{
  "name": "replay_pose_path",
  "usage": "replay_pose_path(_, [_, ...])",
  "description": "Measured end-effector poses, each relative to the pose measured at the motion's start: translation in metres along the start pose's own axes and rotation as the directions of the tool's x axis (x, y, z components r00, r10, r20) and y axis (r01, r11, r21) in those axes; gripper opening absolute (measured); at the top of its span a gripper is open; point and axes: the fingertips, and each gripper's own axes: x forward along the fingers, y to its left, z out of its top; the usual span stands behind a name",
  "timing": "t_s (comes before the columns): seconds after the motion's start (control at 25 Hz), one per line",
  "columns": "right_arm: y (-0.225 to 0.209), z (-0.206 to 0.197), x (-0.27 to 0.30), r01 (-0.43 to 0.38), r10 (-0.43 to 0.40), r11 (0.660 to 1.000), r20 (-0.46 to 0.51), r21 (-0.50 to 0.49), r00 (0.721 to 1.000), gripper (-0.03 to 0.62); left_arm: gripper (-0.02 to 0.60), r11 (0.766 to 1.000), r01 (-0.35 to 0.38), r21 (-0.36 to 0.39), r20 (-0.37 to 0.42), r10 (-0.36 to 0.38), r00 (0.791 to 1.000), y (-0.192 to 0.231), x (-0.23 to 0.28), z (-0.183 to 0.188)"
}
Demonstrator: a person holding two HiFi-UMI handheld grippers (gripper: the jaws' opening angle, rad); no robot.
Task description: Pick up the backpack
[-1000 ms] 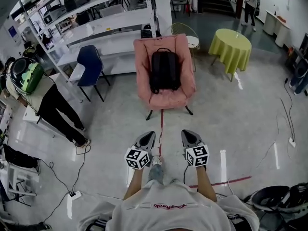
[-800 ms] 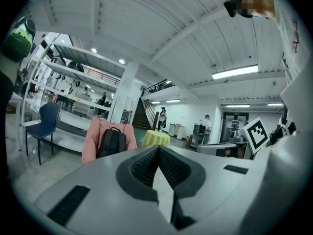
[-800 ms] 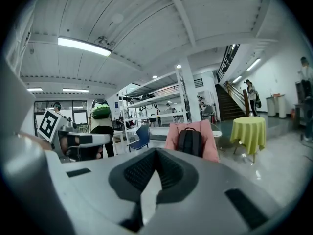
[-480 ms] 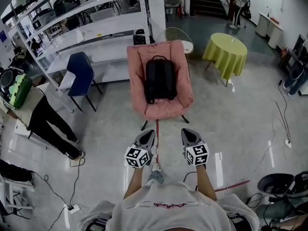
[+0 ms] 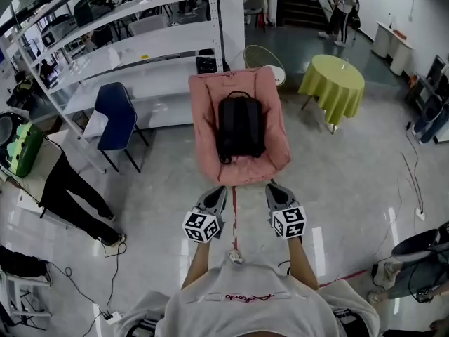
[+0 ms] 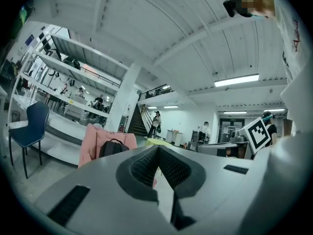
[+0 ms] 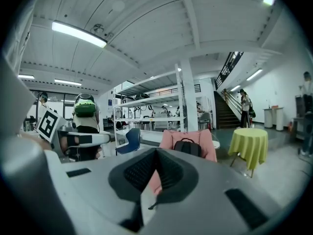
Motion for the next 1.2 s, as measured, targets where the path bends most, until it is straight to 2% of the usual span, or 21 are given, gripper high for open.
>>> replay_pose_path(0.28, [0.018,0.005,0.056,-0.012,0.012,1.000,-0.002,-0.018,1.000,0.018,0.009,1.000,0.000,0.005,0.002,0.000,1.000,0.056,0.014,0.010])
replay_pose_path(0.52, [0.014,0.003,0.078,-0.005,0.004,1.000,-0.015,-0.010,1.000,0.018,0.009,1.000,0.022,-0.001,-0.008,-0.022,1.000,0.071,0.031,0.009])
replay_pose_path(0.84, [-0.006,-0.008,0.095,0.011,-0.011,1.000,-0.004,0.023,1.000,0.018,0.009,0.999,0.046,0.011,-0.033,-0.045,0.998,0.078,0.056,-0.004])
replay_pose_path(1.2, [-0.039,-0.006,0.151,-0.015,0.016,0.999,-0.005,0.046,1.000,0.018,0.008,0.999,0.027,0.029,-0.051,-0.025,0.998,0.114,0.110,0.000])
